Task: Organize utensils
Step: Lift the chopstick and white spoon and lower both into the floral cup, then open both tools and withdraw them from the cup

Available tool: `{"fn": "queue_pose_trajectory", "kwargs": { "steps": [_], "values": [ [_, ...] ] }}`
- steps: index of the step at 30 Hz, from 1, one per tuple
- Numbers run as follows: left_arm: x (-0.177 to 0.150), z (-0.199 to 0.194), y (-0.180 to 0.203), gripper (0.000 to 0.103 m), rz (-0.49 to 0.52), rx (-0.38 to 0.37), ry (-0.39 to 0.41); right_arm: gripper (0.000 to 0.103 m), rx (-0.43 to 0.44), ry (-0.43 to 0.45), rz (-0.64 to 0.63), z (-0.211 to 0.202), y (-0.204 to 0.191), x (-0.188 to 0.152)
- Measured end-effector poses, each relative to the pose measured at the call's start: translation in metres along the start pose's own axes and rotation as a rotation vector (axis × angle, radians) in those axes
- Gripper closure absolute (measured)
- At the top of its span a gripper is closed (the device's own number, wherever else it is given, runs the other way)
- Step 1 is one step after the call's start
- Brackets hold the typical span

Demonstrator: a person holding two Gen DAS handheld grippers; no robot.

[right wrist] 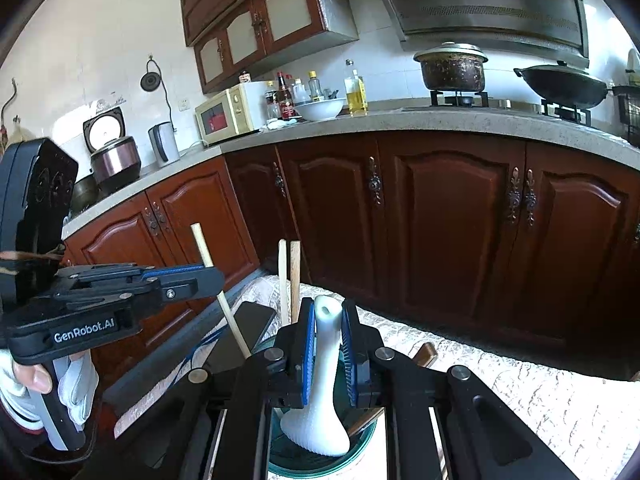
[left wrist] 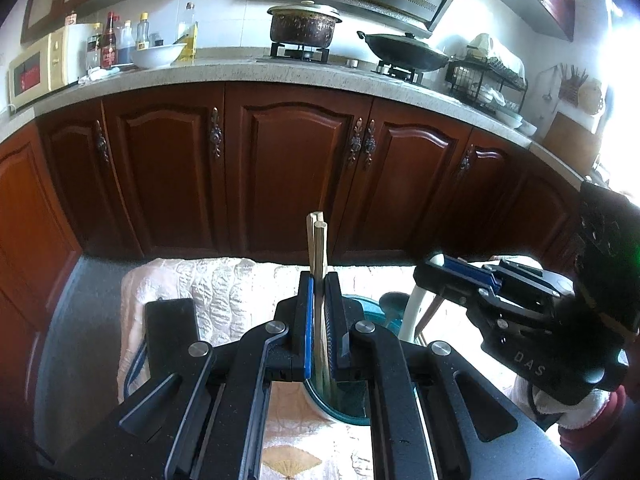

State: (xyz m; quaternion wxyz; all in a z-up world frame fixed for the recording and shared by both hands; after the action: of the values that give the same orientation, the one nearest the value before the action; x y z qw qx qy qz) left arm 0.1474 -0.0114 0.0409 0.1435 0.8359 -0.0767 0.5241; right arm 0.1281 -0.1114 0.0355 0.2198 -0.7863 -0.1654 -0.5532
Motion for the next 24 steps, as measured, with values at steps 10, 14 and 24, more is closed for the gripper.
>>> {"fn": "queue_pose_trajectory", "kwargs": {
  "steps": [10,14,24],
  "values": [
    [-0.019,0.014,0.003,0.099,-0.021,-0.004,-0.036,0.091,0.033,-0.097,0.035,0.005,0.001,-0.037],
    [-0.019,0.015,0.005,0.099,-0.023,-0.002,-0.034,0.091,0.038,-0.136,0.071,0.005,0.005,-0.055],
    [-0.019,0.02,0.006,0.099,-0.039,0.013,-0.023,0.071,0.034,-0.155,0.155,-0.007,0.018,-0.064]
  ]
}}
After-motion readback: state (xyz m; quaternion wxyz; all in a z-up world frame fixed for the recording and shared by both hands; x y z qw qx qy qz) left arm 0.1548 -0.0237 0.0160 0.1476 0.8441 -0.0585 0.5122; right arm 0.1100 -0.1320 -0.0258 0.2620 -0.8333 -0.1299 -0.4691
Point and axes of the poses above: each gripper's, at about its wrist camera, not at the fingertips, and z roughly the way its jaws point, y to its right, x to its top, the point moved 10 cm from there along z, roughly the way its jaws point, and after that the axes turned 13 degrees about y, right-handed, at the moved point
